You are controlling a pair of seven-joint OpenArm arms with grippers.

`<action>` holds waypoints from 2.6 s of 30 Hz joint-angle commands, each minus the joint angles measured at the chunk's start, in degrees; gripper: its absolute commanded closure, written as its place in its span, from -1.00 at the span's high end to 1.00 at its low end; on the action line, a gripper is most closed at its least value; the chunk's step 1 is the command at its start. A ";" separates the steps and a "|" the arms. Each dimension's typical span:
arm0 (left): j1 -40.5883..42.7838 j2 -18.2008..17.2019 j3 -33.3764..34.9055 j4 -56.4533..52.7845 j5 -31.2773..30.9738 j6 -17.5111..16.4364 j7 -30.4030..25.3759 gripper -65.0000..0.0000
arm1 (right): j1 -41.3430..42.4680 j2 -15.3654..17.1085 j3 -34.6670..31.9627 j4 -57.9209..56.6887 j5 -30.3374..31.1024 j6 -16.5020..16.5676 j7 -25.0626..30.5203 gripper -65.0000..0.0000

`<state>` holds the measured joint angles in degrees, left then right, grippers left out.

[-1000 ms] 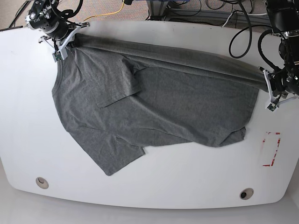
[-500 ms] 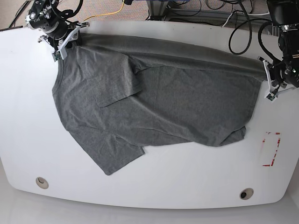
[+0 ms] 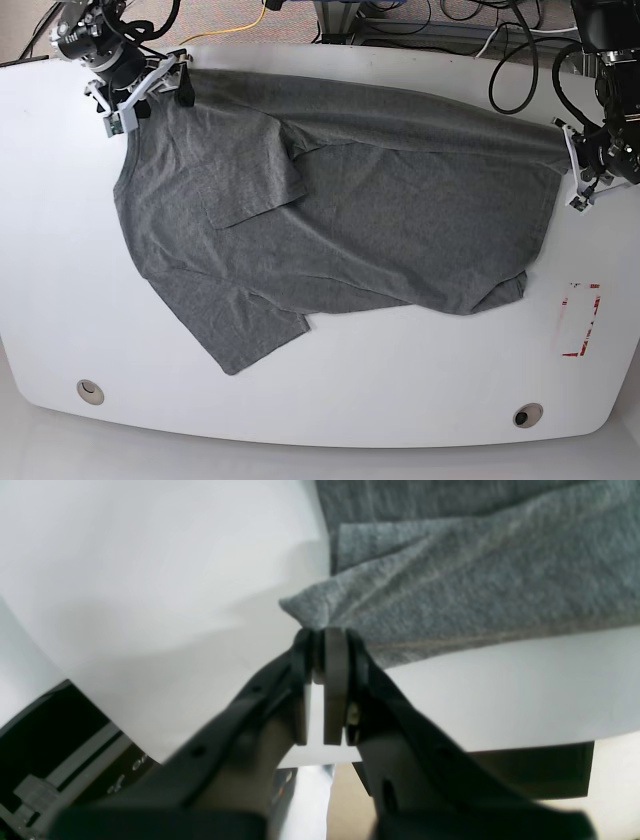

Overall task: Layout the t-shirt on the table in an organized manner, then fold the t-shirt properly
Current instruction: 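Open the right gripper, releasing the shirt edge, then move the right gripper onto the shirt body and grasp the cloth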

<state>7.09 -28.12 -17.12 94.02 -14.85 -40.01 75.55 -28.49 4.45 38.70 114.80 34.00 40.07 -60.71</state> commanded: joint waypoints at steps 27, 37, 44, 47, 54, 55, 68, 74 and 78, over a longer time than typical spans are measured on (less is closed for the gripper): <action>2.45 -0.94 -0.59 3.17 0.57 0.01 0.19 -0.92 | 22.82 4.83 -4.72 -21.92 3.23 -0.07 0.71 0.41; 2.36 0.03 -0.59 3.26 0.74 0.01 0.19 -0.92 | 21.59 4.56 -9.99 -22.19 3.41 -0.07 0.71 0.41; 2.36 0.38 -0.59 3.17 0.83 0.01 0.19 -0.92 | 21.59 3.51 -11.05 -22.36 3.41 -0.07 0.71 0.41; 2.36 0.47 -0.50 3.17 0.83 0.01 0.19 -0.92 | 21.59 2.89 -11.05 -22.36 3.32 -0.07 0.71 0.41; 2.18 0.47 -0.50 3.17 0.74 0.01 0.19 -0.92 | 21.59 2.54 -11.05 -22.45 2.97 -0.07 0.71 0.41; 2.18 0.47 -0.50 3.17 0.74 0.01 0.19 -0.92 | 21.50 2.54 -11.14 -22.45 3.14 -0.07 0.71 0.41; 2.27 0.47 -0.50 2.99 0.74 0.01 0.19 -0.93 | 20.53 2.54 -15.71 -22.10 3.41 -0.07 0.71 0.41; 2.36 0.47 -0.50 2.99 0.74 0.01 0.19 -0.93 | 20.53 2.54 -15.71 -22.28 3.41 -0.07 0.71 0.40; 2.36 0.47 -0.50 2.99 0.74 0.01 0.19 -0.93 | 20.62 2.54 -15.71 -22.36 3.23 -0.07 0.71 0.25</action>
<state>9.89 -26.57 -17.23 96.31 -14.35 -39.94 75.64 -8.43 6.39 22.87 91.59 36.45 39.66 -60.42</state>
